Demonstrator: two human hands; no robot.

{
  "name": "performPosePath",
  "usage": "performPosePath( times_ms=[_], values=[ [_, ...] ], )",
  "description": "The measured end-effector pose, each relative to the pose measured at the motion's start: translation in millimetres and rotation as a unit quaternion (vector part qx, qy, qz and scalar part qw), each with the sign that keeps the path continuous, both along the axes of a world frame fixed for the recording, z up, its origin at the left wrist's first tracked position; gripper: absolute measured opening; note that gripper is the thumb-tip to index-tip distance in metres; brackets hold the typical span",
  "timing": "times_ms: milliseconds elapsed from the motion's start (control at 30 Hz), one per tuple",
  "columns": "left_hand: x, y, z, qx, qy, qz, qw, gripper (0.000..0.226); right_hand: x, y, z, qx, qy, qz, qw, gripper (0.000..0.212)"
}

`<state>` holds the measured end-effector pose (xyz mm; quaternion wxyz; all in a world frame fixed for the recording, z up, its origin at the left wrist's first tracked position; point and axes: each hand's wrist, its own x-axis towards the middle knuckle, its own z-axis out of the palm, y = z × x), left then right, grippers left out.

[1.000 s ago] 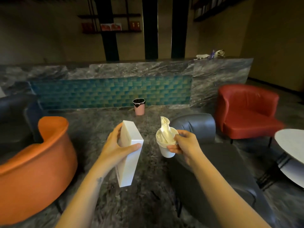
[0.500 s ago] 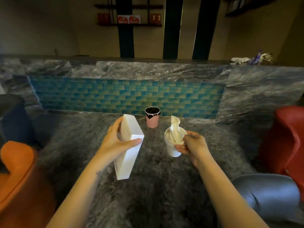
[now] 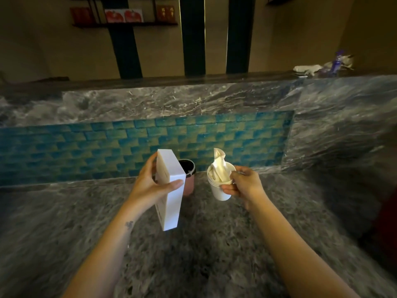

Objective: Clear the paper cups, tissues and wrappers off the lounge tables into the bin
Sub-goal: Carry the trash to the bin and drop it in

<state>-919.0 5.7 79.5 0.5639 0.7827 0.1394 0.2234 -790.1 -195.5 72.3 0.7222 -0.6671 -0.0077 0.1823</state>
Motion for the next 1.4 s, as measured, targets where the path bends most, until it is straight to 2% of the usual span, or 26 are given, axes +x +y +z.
performPosePath(
  times_ms=[333, 500, 633, 900, 1167, 1400],
  values=[
    [262.4, 221.3, 9.0, -0.031, 0.006, 0.022, 0.999, 0.118, 308.1, 228.2, -3.3, -0.017, 0.038, 0.010, 0.999, 0.026],
    [404.9, 331.7, -29.6, -0.044, 0.020, 0.007, 0.999, 0.115, 447.1, 334.9, -43.5, -0.035, 0.051, 0.007, 0.998, 0.029],
    [493.5, 391.2, -51.9, -0.052, 0.028, -0.026, 0.998, 0.106, 518.8, 394.9, -59.8, -0.054, 0.056, 0.008, 0.997, 0.027],
    [683.4, 503.0, -87.8, -0.066, 0.101, -0.073, 0.990, 0.114, 681.1, 509.1, -98.1, -0.088, 0.065, 0.019, 0.994, 0.014],
    [794.1, 569.5, -203.0, -0.102, 0.176, -0.054, 0.978, 0.107, 792.3, 587.1, -223.9, -0.132, 0.096, 0.053, 0.985, 0.015],
    [840.1, 597.0, -322.7, -0.174, 0.274, -0.068, 0.943, 0.100, 830.3, 636.5, -350.9, -0.173, 0.185, 0.113, 0.961, 0.027]
  ],
)
